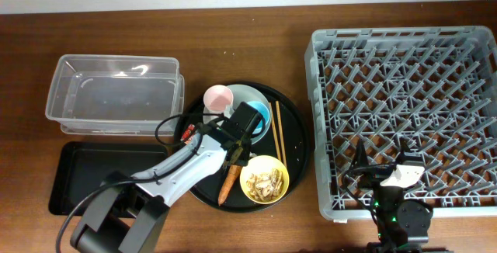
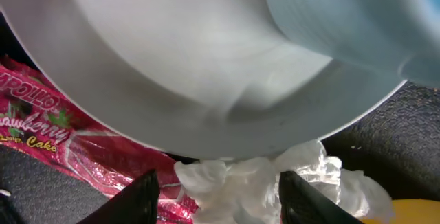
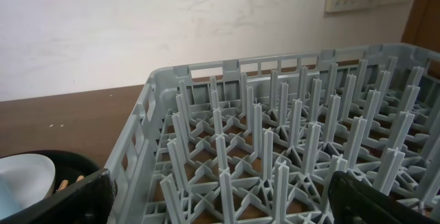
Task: Sort waste into correct bins and load items into the dishwasher rack
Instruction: 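Grasp the white tissue beside the plate with the left gripper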
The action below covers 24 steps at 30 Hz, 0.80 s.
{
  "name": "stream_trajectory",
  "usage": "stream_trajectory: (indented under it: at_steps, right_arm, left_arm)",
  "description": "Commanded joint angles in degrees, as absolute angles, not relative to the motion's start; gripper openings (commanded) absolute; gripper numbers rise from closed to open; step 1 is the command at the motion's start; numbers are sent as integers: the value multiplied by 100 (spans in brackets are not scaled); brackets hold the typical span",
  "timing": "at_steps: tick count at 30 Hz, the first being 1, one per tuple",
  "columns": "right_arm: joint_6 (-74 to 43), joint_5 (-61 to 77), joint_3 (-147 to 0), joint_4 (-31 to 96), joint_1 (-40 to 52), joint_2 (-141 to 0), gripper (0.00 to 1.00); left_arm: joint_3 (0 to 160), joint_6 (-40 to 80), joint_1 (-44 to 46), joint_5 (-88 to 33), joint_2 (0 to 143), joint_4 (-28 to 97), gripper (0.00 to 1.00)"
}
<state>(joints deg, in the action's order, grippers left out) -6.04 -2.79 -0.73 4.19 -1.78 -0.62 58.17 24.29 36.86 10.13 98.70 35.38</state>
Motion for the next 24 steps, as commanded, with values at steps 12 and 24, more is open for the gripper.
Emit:
stream_trajectory:
  at_steps: [12, 24]
  right_arm:
    - [-648, -329, -32, 436, -158, -21, 98]
    - [-648, -329, -32, 436, -158, -21, 98]
  left_arm:
    - [5769, 2488, 3664, 1291, 9647, 3437, 55]
    - [5417, 2759, 3374, 620, 9491, 3173, 54]
